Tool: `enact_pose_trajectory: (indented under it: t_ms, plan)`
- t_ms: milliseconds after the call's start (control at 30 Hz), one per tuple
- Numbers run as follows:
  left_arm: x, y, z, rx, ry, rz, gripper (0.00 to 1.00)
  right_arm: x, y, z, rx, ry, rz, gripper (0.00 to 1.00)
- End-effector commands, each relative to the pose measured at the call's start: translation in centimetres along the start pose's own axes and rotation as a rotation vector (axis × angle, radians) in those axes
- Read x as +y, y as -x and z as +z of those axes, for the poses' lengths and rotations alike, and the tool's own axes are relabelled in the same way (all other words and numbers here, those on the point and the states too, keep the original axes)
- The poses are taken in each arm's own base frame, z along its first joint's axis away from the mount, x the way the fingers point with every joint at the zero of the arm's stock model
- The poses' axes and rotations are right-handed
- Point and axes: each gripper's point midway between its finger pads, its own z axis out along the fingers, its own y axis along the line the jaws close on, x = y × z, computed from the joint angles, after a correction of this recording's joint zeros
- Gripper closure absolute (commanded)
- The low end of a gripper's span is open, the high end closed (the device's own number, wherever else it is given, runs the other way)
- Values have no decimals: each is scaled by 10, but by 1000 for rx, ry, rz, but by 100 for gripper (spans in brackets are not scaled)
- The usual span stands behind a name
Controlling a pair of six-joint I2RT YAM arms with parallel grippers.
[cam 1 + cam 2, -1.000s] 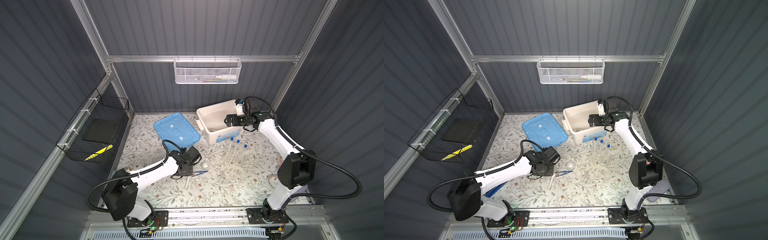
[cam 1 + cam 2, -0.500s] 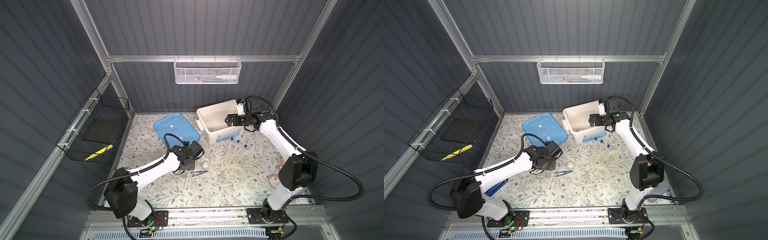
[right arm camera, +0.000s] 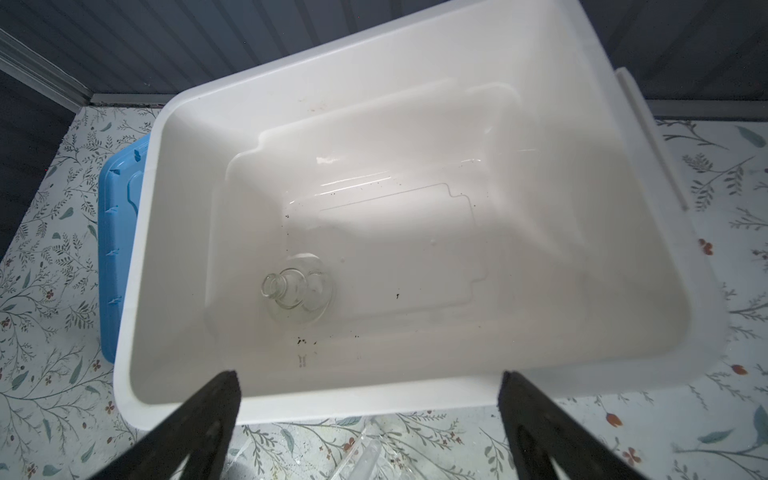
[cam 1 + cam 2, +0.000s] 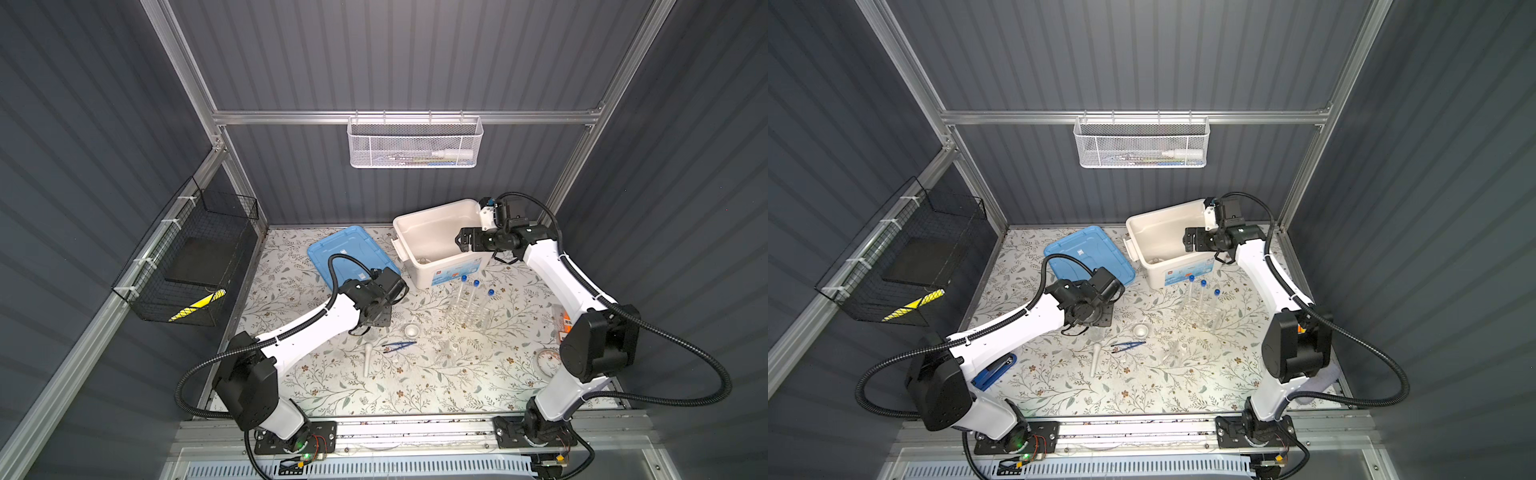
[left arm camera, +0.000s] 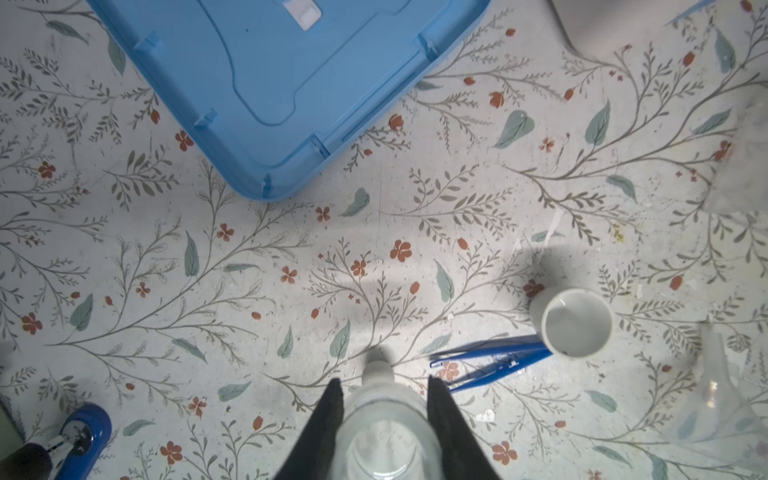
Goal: Organize the chemistry lab equipment
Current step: 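Lift the glass jar with the left gripper and carry it toward the white bin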
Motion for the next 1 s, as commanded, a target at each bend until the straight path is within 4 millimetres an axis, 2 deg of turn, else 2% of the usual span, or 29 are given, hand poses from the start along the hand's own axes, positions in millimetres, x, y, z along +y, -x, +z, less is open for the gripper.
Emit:
enact_pose_trajectory:
  t_ms: [0,100,167,300,667,967]
  plan:
    - [-6,33,-8,-76,-20,35,68,-6,8,-14,-43,-9,9,1]
    - [-10,50,-10,-102,-31,51,69,-12,9,-18,-55,-29,10,1]
    - [-14,69,-18,-146,-50,50,68,-18,8,-19,-53,-42,17,1]
    - [-17,91,-25,-196,-65,59,68,-30,7,-22,-52,-60,37,1]
    - [-34,151,-43,-361,-142,61,69,-42,2,-23,-46,-81,61,1]
    - [-48,200,-58,-471,-167,110,69,-77,0,-21,-52,-134,100,1]
